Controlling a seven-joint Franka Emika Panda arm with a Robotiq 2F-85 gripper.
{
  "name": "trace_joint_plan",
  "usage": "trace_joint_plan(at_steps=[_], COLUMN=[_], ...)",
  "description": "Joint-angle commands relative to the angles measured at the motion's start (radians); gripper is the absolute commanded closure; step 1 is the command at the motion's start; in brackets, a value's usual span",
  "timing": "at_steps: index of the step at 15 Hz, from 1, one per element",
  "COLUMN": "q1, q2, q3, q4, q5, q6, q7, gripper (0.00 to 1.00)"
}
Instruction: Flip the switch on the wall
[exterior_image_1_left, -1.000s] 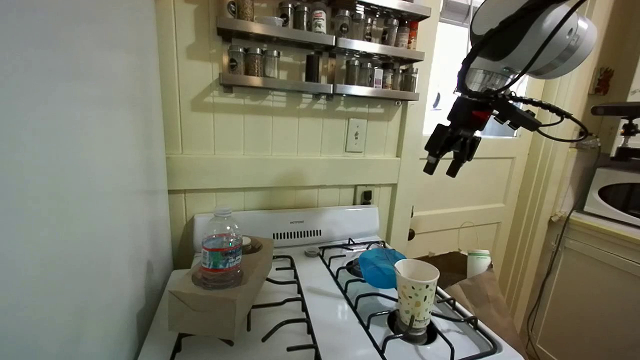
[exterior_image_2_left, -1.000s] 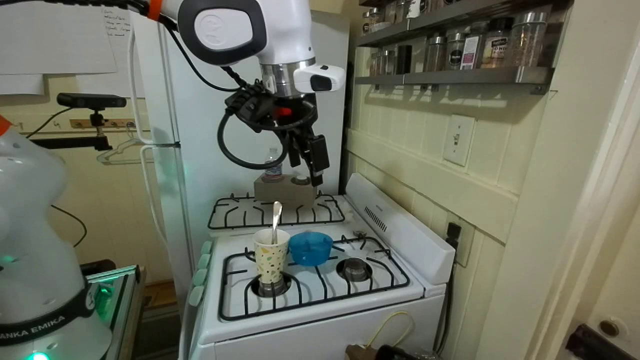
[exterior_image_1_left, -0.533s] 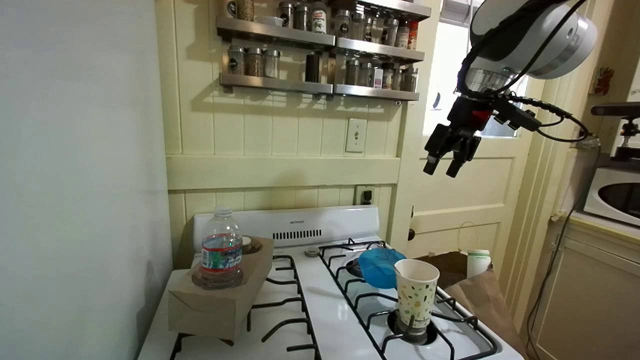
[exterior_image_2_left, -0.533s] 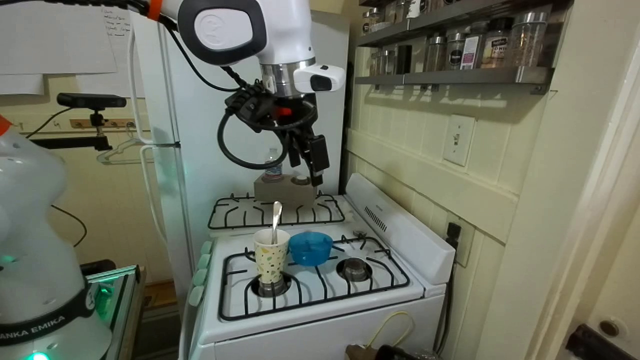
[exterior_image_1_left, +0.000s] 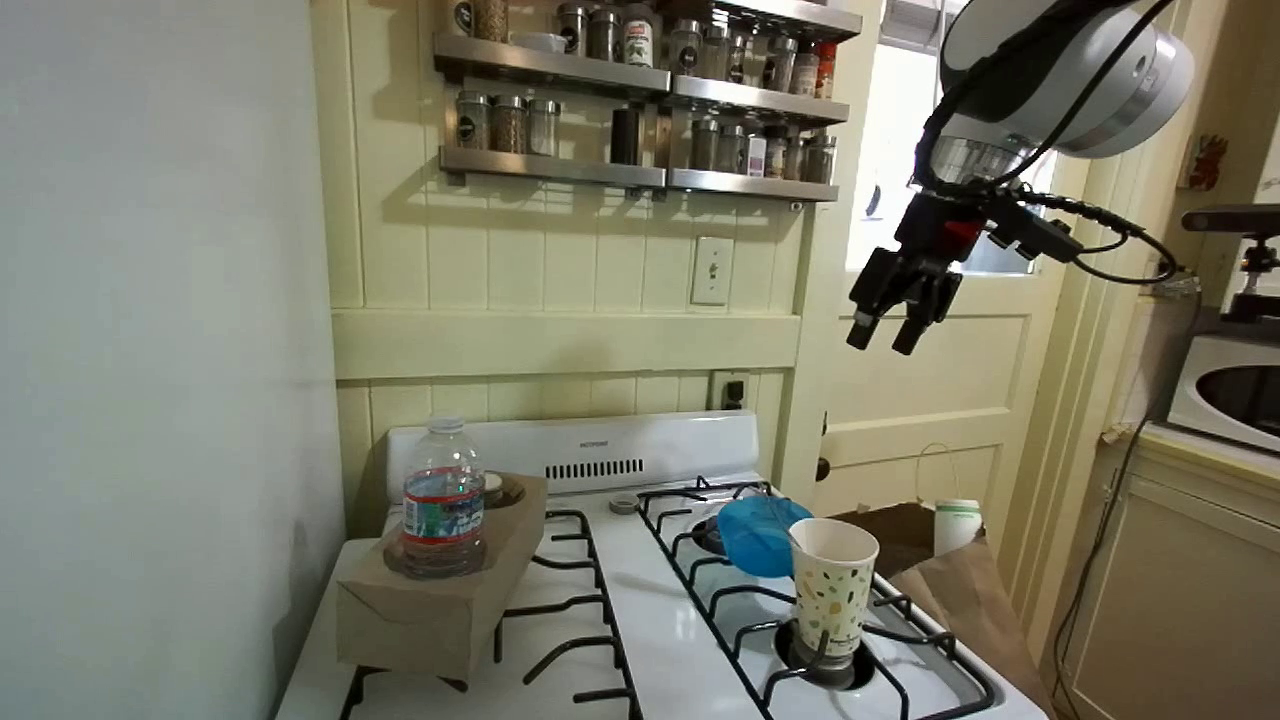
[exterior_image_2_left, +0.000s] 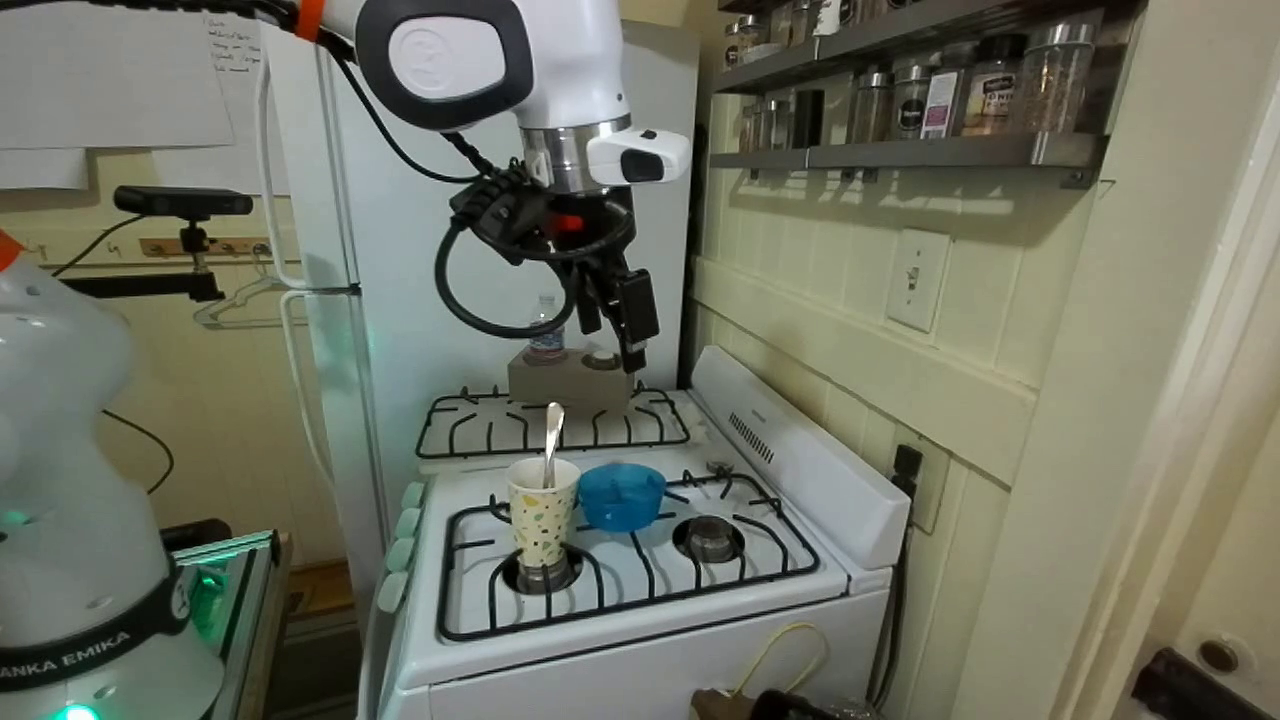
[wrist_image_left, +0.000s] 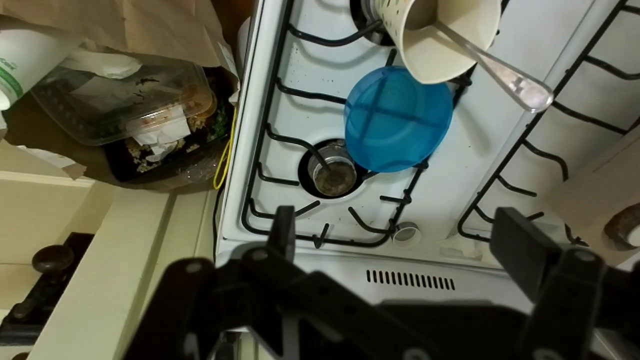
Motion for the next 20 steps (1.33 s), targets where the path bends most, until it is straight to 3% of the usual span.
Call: trace_joint_plan(at_steps=[1,18,20], q1=[-0.019,-0.019,-0.008], q2=[0.002,0.002,0.016], q3=[0.017,0.017,-0.003], q4=[0.002,0.002,-0.032], q5=[0.01,0.01,0.062], q6=[-0.004,-0.004,0.197], q7=[-0.007,-0.007,-0.024], gripper=[0.0,0.0,0.0])
